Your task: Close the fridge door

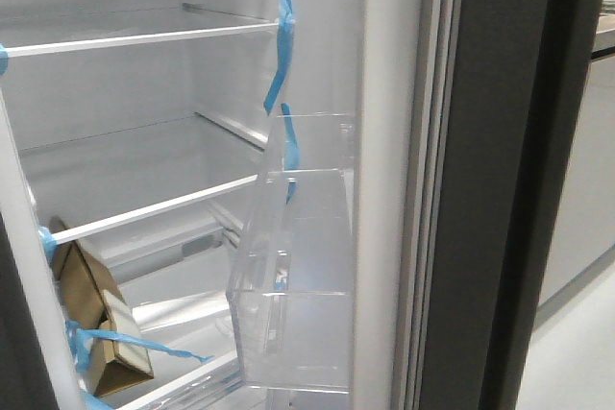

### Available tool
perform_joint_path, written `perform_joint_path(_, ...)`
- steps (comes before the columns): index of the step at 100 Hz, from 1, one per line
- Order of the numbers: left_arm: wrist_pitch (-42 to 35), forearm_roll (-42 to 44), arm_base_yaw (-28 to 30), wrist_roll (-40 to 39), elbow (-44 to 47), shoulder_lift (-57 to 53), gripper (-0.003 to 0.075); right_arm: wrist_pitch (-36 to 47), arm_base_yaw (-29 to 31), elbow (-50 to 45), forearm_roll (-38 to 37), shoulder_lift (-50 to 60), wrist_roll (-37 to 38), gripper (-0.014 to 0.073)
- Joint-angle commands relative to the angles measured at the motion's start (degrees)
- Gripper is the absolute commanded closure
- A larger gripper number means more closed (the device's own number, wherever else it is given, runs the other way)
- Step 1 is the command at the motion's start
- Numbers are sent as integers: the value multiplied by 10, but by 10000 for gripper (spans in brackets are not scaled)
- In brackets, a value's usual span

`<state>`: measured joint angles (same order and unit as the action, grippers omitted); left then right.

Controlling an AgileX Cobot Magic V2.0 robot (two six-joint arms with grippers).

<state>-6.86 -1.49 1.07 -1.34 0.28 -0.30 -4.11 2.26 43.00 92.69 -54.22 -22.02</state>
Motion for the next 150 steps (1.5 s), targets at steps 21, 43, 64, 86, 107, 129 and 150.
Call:
perform_joint_path(21, -44, -2, 0, -1, 20, -5, 740, -171, 4, 20, 43, -29, -5, 666)
perform_joint_path(43, -44, -2, 0, -1, 20, -5, 740, -287, 4, 20, 66, -39, -5, 666)
perform_joint_path(64, -44, -2, 0, -1, 20, -5, 740, -336, 4, 20, 73, -39, -5, 666)
perform_joint_path(86, -44, -2, 0, -1, 20, -5, 740, -342, 4, 20, 83, -39, -5, 666)
perform_joint_path(107, -44, -2, 0, -1, 20, -5, 740, -342, 4, 20, 84, -39, -5, 666)
perform_joint_path(129, -44, -2, 0, -1, 20, -5, 740, -339, 4, 20, 93, -39, -5, 666)
perform_joint_path(150, -44, -2, 0, -1, 20, -5, 740, -362, 4, 20, 95, -39, -5, 666)
